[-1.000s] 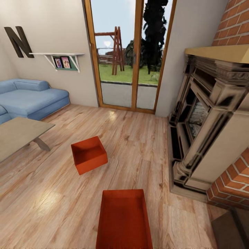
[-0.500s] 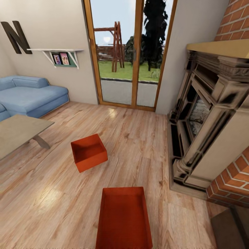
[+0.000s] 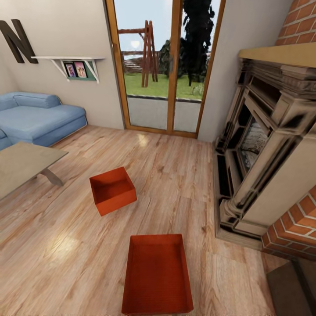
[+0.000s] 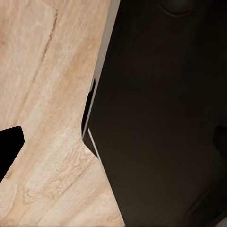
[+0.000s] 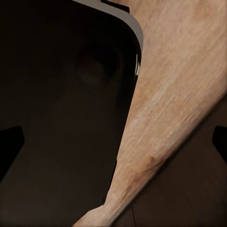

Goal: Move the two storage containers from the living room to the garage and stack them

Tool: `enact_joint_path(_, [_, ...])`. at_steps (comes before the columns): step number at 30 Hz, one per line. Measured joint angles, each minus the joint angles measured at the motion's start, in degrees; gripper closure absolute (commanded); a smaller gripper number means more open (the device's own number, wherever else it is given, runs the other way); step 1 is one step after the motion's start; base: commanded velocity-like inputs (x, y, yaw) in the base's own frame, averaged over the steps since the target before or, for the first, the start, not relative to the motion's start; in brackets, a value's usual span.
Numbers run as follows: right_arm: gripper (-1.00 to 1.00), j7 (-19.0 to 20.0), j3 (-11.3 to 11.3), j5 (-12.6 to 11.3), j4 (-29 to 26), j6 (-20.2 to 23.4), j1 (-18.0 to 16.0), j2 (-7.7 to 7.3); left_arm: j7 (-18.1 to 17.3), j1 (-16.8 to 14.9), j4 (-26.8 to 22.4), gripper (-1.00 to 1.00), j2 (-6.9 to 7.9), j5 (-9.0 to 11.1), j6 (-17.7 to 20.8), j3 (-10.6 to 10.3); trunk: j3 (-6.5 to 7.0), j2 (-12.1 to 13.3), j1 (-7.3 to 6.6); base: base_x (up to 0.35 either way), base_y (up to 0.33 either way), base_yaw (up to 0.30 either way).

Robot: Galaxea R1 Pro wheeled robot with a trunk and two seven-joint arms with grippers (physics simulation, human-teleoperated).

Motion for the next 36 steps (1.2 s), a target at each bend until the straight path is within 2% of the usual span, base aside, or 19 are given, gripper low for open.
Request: enact_joint_path(36, [-1.00,0.02,0.00,0.03,0.00,0.00,0.00,0.00,0.00,0.00,0.00,-1.00,0.00,0.01,0.00,0.00,-3.32,0.00,0.00,0.000,0.000,0.000])
